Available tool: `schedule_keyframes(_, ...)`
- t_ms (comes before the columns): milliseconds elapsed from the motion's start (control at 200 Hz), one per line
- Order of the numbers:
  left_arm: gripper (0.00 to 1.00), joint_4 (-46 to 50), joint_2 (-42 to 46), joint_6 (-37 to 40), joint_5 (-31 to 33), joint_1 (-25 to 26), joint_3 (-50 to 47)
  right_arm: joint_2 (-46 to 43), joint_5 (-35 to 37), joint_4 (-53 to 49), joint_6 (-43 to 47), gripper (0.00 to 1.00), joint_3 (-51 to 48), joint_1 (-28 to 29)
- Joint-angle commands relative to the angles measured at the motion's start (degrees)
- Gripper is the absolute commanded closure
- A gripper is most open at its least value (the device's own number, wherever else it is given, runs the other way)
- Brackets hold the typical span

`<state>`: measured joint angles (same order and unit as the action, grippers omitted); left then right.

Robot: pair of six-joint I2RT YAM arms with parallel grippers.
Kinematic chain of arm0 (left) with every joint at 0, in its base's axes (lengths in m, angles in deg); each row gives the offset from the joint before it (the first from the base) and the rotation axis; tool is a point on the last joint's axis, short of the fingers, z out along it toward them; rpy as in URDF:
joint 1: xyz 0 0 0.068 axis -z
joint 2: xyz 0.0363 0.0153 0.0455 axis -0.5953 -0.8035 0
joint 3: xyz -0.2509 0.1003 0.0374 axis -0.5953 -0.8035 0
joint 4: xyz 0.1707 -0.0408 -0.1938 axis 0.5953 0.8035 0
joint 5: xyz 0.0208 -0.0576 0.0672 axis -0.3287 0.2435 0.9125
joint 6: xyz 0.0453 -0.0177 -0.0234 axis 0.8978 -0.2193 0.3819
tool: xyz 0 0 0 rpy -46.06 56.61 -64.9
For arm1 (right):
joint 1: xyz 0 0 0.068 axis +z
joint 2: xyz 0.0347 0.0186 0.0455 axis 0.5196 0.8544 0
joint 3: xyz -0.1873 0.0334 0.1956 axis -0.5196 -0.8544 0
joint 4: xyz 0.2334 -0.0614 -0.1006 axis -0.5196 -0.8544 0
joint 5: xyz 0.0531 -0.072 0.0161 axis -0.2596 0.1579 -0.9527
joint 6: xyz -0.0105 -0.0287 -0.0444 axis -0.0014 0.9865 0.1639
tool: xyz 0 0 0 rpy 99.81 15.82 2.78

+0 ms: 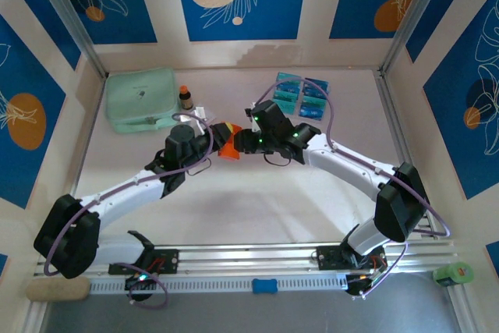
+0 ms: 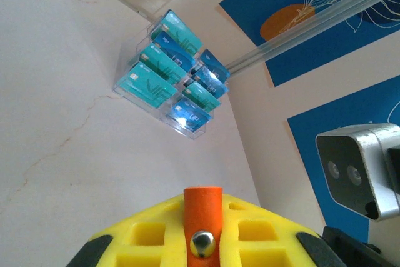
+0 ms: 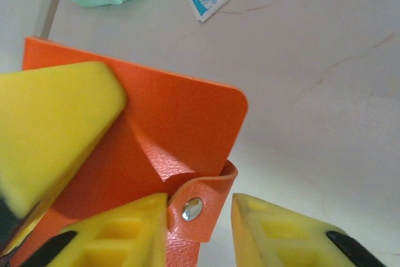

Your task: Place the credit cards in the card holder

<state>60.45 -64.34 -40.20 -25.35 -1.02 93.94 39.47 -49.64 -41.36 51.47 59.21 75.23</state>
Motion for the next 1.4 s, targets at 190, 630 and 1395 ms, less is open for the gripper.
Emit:
schedule_keyframes(190,1.0,-4.2,1.0,-0.3,-1.0,1.1,0.2,1.9,3.5,-1.4,-1.0,1.0,-3.9,-2.5)
schedule_keyframes(630,1.0,-6.0,0.1,-1.8,-1.5,1.3,0.5,-3.7,-4.7,4.6,-3.0,1.0,-17.6,-14.6)
schedule_keyframes(1395,1.0,-37.0,-15.8,-25.4,-2.1,-0.2,-1.3,-11.4,-23.0,18.1,-13.2,0.29,-12.1,-14.5)
